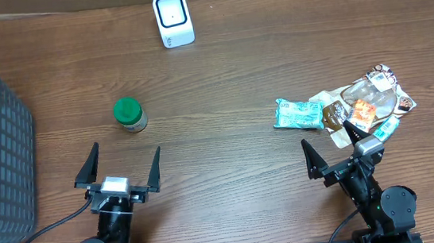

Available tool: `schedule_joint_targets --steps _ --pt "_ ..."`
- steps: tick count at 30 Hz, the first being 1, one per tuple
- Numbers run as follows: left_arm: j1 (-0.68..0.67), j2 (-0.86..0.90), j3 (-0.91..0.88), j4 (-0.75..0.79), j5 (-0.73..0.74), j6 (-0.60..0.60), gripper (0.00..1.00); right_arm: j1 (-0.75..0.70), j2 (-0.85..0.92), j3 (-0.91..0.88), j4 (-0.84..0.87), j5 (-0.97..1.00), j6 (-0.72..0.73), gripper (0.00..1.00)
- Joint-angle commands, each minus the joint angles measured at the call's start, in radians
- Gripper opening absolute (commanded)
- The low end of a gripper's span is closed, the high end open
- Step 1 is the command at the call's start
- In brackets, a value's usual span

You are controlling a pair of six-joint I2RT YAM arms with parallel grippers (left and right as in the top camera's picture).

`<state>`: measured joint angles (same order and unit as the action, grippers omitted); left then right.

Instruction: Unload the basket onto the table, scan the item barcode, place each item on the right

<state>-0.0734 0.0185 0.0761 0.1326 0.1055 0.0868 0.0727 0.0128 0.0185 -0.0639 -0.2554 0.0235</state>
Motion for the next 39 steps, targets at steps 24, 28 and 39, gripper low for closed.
schedule_joint_targets --steps 24,28,39 --pt "0.022 -0.014 -0.071 -0.200 0.018 0.032 0.99 0.005 -0.010 -0.010 0.005 0.000 0.003 1.00" --pt "0.022 -0.014 -0.071 -0.199 0.018 0.032 1.00 0.005 -0.010 -0.010 0.004 0.001 0.003 1.00" --pt "0.022 -0.014 -0.071 -0.199 0.018 0.032 1.00 0.005 -0.010 -0.010 0.004 0.001 0.003 1.00"
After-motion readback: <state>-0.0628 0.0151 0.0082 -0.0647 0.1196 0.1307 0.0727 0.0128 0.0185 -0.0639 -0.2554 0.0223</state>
